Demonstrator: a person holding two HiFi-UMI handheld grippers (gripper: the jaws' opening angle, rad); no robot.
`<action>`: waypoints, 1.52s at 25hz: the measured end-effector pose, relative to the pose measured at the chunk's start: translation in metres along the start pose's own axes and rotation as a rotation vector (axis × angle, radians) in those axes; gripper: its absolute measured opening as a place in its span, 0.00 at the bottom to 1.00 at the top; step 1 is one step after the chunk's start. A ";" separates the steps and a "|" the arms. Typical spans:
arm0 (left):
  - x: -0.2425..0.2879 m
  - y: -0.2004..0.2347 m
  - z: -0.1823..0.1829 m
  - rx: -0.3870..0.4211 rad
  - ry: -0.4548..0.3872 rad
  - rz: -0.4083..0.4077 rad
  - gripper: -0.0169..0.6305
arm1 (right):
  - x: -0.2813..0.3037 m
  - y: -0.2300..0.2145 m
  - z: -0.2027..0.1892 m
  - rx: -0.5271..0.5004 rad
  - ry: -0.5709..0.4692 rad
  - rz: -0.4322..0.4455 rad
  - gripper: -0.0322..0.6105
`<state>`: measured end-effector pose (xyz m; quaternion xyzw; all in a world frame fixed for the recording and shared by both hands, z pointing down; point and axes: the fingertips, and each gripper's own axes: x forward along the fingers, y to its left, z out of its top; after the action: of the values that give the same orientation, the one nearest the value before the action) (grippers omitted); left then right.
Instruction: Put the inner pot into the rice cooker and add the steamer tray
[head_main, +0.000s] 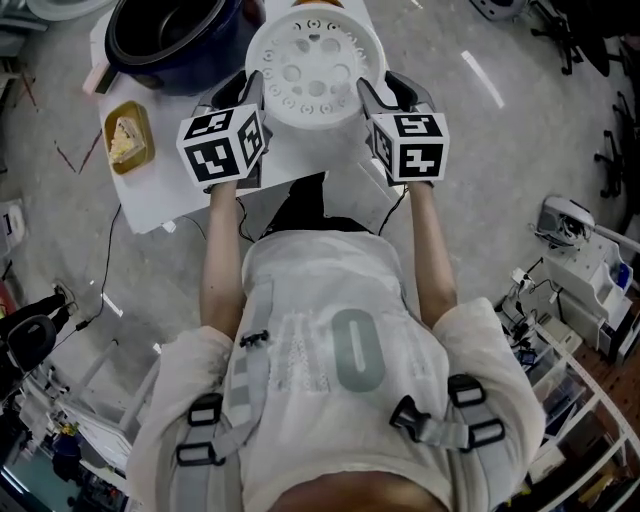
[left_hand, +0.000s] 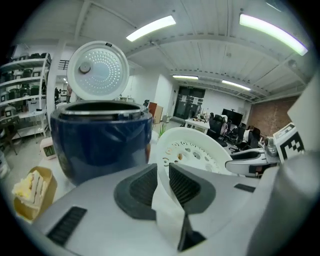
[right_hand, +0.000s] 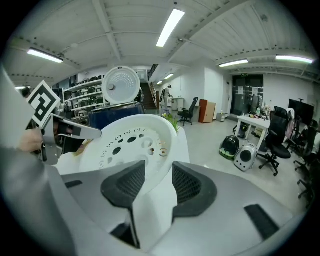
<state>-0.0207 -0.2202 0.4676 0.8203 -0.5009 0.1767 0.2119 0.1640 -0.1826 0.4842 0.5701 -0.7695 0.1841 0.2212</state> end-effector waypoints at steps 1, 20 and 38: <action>-0.002 -0.002 0.011 0.007 -0.020 0.001 0.15 | -0.003 -0.002 0.011 -0.008 -0.020 -0.002 0.33; -0.067 0.046 0.179 0.065 -0.342 0.282 0.15 | 0.013 0.025 0.212 -0.225 -0.337 0.222 0.32; -0.097 0.166 0.155 -0.052 -0.269 0.582 0.16 | 0.122 0.136 0.249 -0.340 -0.256 0.521 0.31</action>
<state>-0.2000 -0.2973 0.3158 0.6529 -0.7424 0.1070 0.1054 -0.0301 -0.3745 0.3393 0.3276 -0.9306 0.0302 0.1604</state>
